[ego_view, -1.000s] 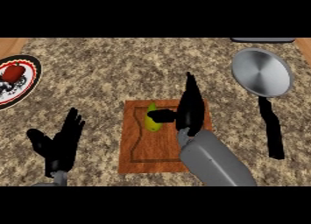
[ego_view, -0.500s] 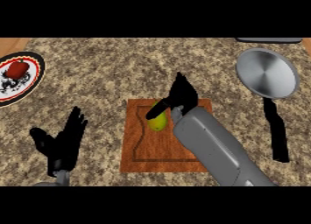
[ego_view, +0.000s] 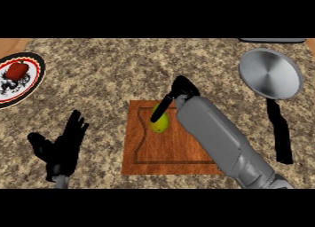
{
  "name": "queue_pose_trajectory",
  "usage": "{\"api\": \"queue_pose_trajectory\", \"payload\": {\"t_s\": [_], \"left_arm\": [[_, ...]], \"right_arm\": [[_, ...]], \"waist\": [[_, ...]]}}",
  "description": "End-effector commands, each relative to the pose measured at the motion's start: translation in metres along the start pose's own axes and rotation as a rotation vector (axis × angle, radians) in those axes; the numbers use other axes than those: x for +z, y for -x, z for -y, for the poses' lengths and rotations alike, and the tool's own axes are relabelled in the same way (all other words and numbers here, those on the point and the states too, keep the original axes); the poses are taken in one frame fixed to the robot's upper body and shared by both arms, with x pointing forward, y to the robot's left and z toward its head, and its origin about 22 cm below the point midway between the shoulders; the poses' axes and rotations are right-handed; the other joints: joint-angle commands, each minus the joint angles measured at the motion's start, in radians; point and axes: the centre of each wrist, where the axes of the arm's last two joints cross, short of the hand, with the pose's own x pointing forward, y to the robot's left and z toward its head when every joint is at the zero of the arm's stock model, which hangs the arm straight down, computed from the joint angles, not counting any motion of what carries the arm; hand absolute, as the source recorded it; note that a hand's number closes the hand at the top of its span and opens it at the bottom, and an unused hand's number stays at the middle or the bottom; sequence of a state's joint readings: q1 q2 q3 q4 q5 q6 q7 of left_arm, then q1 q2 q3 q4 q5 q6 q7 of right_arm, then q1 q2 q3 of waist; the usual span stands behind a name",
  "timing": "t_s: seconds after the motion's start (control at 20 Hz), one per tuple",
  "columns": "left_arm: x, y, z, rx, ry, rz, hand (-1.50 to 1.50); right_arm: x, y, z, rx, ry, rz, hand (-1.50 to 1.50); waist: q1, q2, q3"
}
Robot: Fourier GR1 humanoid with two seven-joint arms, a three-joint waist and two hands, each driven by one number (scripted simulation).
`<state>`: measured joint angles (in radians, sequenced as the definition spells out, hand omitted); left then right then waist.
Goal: Pick the pear from the cutting board and place it in the pan
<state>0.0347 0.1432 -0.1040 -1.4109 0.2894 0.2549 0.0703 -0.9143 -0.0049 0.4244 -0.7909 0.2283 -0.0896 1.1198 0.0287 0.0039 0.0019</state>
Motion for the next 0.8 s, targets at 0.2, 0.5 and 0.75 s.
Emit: {"api": "queue_pose_trajectory", "payload": {"t_s": [0.2, 0.5, 0.75], "left_arm": [[0.000, 0.013, 0.005, 0.004, -0.007, -0.027, 0.00], [0.005, 0.007, -0.003, -0.010, -0.014, -0.047, 0.00], [0.008, 0.004, 0.008, 0.011, -0.021, -0.034, 0.00]], "right_arm": [[-0.009, 0.012, -0.022, 0.094, -0.185, -0.101, -1.50], [-0.002, 0.007, -0.026, 0.066, -0.121, -0.082, -1.50], [-0.014, 0.014, -0.030, 0.083, -0.048, -0.071, -1.50]], "waist": [[-0.007, -0.001, -0.002], [-0.010, -0.003, -0.002], [-0.007, -0.001, -0.002]]}}
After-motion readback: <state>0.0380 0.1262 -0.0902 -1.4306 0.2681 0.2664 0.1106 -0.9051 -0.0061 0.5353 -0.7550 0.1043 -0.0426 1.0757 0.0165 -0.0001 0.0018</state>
